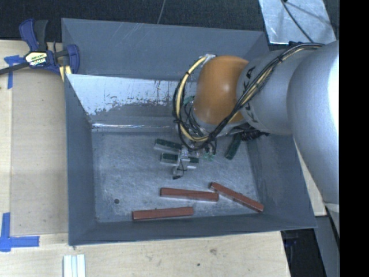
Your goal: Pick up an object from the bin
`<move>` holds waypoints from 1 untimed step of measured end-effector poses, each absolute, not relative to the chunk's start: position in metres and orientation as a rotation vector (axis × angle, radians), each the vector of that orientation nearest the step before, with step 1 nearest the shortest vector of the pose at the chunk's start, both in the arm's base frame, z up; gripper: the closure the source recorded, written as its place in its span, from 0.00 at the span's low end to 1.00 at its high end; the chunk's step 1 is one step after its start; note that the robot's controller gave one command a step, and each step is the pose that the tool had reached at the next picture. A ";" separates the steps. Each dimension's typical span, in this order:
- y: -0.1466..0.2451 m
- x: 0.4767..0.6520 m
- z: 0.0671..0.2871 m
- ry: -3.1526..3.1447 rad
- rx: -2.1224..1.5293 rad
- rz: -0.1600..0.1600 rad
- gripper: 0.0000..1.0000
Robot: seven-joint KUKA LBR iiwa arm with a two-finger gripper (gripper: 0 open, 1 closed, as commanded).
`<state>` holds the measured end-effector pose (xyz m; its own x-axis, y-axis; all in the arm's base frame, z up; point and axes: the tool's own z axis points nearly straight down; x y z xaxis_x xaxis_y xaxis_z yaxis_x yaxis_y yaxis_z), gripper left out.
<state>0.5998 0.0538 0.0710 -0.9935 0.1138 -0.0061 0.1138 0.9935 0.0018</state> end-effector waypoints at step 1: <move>0.062 0.591 0.071 3.135 0.154 0.001 0.00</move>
Offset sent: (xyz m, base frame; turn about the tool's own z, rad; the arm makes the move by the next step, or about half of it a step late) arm 0.0000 0.0000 0.0000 0.0000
